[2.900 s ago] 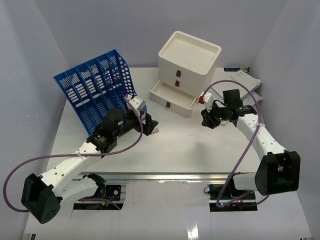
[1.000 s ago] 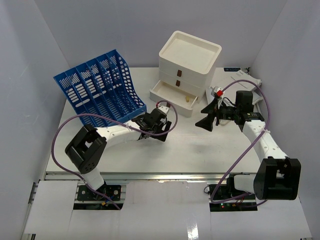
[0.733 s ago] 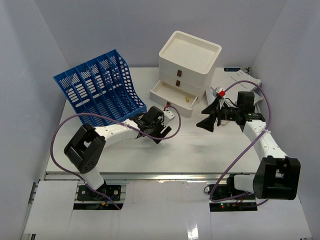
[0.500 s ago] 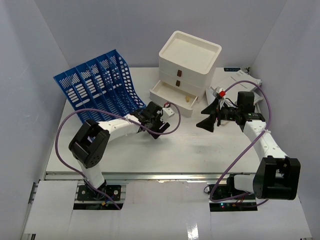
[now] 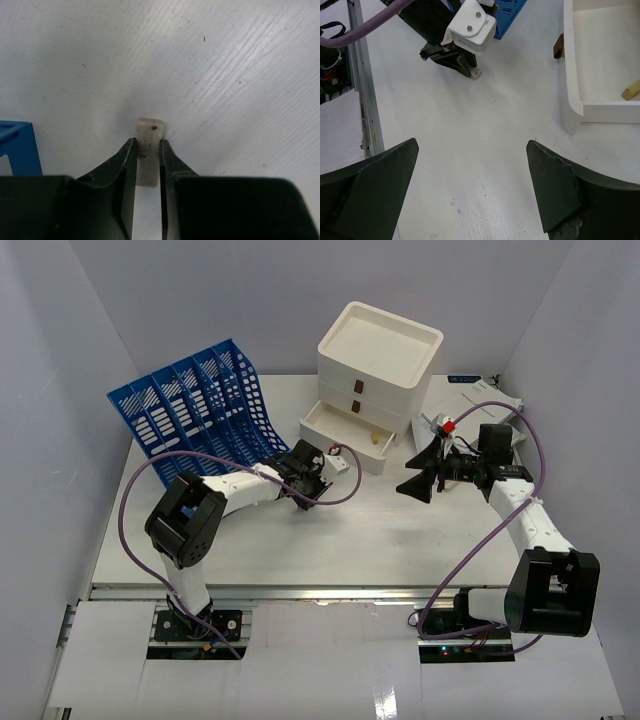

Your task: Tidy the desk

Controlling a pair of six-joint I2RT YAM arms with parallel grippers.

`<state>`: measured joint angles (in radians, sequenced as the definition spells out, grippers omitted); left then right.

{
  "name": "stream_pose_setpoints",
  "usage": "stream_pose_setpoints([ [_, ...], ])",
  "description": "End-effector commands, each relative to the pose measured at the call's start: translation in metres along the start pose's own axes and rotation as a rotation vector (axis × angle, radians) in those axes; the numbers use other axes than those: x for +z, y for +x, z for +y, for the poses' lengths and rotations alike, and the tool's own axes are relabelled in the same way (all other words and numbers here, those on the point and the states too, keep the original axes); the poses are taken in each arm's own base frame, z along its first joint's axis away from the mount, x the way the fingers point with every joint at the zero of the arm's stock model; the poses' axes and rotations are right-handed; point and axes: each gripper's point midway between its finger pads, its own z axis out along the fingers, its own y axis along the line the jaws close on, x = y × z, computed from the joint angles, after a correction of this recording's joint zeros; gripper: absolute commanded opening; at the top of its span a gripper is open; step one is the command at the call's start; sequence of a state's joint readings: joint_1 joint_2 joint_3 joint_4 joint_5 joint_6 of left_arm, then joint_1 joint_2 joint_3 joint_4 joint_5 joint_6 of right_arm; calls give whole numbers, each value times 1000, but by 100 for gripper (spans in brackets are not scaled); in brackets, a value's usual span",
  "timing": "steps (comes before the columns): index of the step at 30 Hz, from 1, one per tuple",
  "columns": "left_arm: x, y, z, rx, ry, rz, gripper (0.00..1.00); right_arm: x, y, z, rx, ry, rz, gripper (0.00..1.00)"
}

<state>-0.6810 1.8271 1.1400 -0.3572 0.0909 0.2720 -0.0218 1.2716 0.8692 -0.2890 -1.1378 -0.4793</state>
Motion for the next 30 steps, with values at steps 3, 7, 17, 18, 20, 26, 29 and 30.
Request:
stream_pose_setpoints([
  [3,-17,-24,-22,-91,130,-85,0,-3,-6,3,-7,-26,-23,94],
  [7,-48,-73,-43,-220,249,-272,0,-5,-8,2,-16,-16,-23,94],
  [17,-99,-203,24,-856,85,-719,1,-9,-9,-3,-30,19,-22,94],
  [18,-97,-211,37,-939,44,-736,2,-10,-9,-3,-29,21,-21,94],
  [20,-101,-232,51,-1070,24,-763,5,-10,-8,-5,-28,28,-19,94],
  [26,-57,-252,93,-1290,-125,-715,8,-14,-7,-7,-20,35,-24,93],
  [29,-45,-253,114,-1355,-193,-699,11,-16,-9,-8,-23,41,-29,93],
  [30,-43,-252,118,-1367,-200,-696,12,-17,-9,-8,-24,43,-31,93],
])
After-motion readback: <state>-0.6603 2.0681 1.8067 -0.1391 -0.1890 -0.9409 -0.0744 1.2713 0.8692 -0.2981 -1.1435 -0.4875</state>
